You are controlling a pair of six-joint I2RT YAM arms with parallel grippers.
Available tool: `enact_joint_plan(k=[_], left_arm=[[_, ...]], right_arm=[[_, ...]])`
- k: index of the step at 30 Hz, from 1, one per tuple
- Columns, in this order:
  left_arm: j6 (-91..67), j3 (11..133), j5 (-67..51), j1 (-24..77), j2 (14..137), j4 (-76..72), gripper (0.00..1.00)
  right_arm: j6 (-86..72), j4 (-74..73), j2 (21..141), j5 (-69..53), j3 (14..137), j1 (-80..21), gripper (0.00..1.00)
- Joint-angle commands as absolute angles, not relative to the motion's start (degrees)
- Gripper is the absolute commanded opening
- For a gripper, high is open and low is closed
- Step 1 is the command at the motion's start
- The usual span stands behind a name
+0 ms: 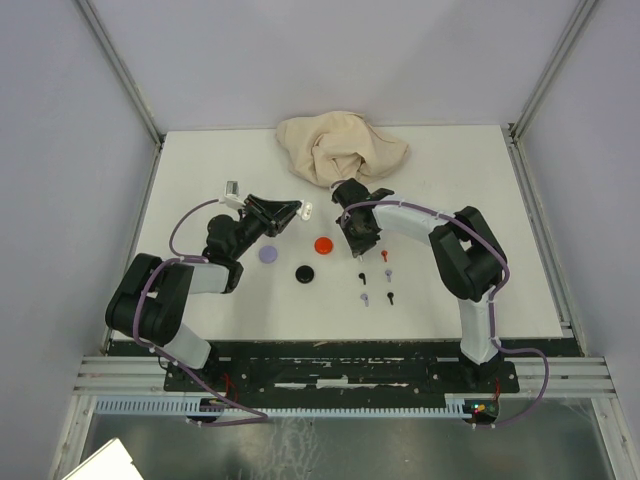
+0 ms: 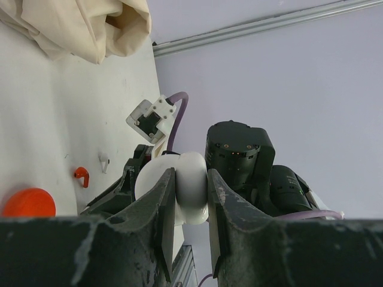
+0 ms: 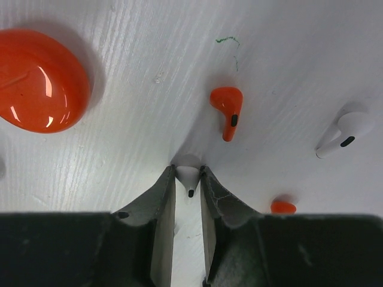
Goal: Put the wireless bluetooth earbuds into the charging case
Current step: Pick up the earbud from the center of the board.
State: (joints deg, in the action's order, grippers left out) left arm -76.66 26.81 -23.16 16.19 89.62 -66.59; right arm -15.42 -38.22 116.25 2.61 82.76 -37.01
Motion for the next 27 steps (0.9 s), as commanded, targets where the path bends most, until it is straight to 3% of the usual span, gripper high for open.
enact_joint_plan(k=[1,5,7,13,19,27], left_arm=[[-77.9,26.8,-24.6,15.8,88.9,-70.3,0.03],[-78.0,26.9,-24.8,15.8,88.7,-70.0,0.03],[-78.0,27.3,-24.9,15.8,88.6,-69.6,0.03],[-78.1,28.9,-25.5,15.8,88.7,-67.5,0.03],[-80.3,31.7,-28.0,16.1,90.1,-66.3,0.03],[-83.3,34.4,-30.4,17.1,91.7,-65.6,0.03]], right_arm=[[-15.8,-38.2,117.3,3.1,84.7,-37.2,0.22],[-14.6,-37.4,116.2,3.6,84.8,-37.3,0.05],[-13.8,-35.3,113.3,3.9,84.3,-37.3,0.02],[-11.3,-22.4,100.4,1.3,78.5,-37.3,0.01],[-10.6,-0.4,87.3,-2.5,65.8,-37.2,0.02],[-7.6,24.2,80.8,-10.1,54.3,-37.3,0.02]])
